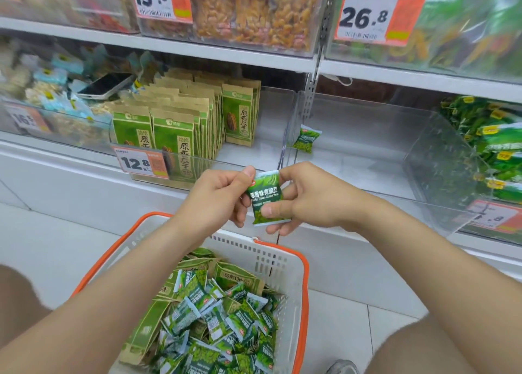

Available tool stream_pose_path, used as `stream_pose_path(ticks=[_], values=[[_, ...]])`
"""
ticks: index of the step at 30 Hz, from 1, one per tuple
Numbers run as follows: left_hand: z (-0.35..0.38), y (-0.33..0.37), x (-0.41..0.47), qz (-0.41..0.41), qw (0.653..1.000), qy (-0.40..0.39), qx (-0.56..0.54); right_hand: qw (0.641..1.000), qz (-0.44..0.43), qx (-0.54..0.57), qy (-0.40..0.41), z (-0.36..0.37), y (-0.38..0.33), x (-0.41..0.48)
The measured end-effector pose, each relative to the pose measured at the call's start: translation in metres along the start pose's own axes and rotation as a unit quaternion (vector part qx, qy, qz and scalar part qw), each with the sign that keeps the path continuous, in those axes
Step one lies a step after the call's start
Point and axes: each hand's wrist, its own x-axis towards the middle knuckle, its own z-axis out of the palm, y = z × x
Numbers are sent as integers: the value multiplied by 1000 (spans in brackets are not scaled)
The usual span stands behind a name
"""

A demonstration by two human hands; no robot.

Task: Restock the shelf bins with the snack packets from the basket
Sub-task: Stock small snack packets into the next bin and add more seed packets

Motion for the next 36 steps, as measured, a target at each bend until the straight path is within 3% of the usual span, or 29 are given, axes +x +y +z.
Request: stream_pose_path(ticks=[5,9,11,13,17,23,27,33,36], values=[[6,10,12,73,994,83,23,998,-39,45,31,-19,-13,-1],[13,18,28,161,958,186,149,967,-30,146,209,-55,-15,20],[19,22,34,195,942,179,209,934,2,178,311,-71,-7,39],[25,21,43,206,932,148,259,919,52,144,362,-87,8,64],[37,19,58,184,924,98,321,935,124,60,327,-116,37,113],[40,23,78,156,866,57,472,941,211,18,266,-144,55,159],[32,21,89,142,899,25,414,937,233,36,260,-150,58,182],[27,18,92,135,917,13,376,932,225,8,284,-154,61,205],[27,16,94,134,922,13,363,918,190,-32,347,-159,60,204]])
